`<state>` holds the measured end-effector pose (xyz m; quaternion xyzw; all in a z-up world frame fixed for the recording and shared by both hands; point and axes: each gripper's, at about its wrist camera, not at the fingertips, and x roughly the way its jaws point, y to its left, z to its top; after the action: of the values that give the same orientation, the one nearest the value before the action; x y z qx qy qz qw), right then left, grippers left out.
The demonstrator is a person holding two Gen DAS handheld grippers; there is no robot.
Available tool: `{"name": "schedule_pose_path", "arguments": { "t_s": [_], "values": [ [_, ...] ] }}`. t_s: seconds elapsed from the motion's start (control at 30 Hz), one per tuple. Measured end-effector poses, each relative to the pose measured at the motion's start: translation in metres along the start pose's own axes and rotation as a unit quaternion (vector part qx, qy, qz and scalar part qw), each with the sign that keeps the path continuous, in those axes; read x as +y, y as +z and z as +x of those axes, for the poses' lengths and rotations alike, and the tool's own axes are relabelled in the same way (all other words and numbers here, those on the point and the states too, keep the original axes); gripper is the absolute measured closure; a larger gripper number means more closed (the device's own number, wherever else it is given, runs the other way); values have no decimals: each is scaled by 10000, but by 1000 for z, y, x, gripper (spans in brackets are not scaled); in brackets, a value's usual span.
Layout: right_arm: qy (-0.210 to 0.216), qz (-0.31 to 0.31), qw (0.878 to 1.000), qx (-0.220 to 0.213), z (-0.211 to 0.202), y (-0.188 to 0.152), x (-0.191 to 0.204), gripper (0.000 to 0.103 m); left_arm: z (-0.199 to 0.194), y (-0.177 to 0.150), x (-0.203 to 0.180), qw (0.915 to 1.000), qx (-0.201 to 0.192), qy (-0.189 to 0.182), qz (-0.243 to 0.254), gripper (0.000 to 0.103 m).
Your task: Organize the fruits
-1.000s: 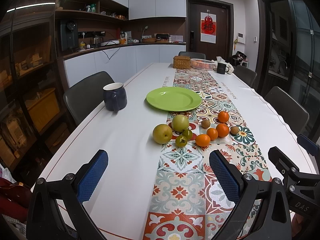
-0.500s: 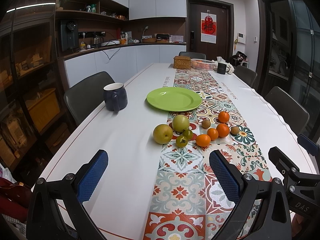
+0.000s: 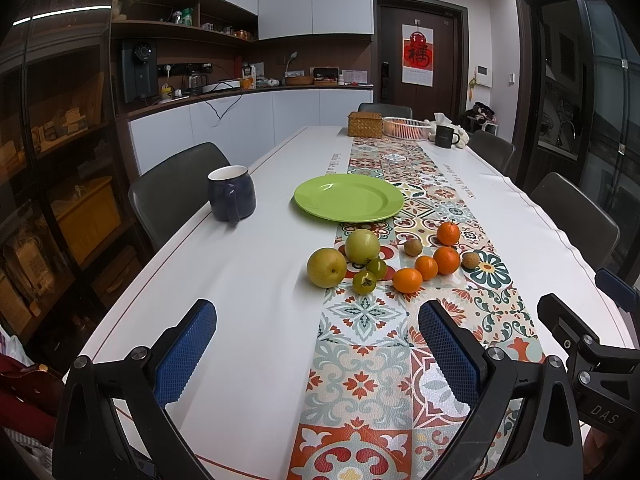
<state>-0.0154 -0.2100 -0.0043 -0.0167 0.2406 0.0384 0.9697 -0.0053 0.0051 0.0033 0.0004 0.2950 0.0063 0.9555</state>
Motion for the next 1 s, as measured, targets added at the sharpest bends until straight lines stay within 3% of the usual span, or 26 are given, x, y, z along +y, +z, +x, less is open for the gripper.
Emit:
{"name": "schedule_pose_path", "arguments": {
  "t_s": [0.43, 0.63, 1.0],
  "values": [
    [169, -80, 9997, 168, 12, 4, 7, 1, 10, 4, 11, 10000, 83, 26, 12, 0],
    [298, -246, 9988, 289, 33, 6, 12, 1, 27, 7, 9, 9995, 3, 7, 308, 0],
    [631, -764, 9934, 576, 87, 14, 34, 19, 73, 14, 13, 9976, 150, -190, 648, 7]
  ]
}}
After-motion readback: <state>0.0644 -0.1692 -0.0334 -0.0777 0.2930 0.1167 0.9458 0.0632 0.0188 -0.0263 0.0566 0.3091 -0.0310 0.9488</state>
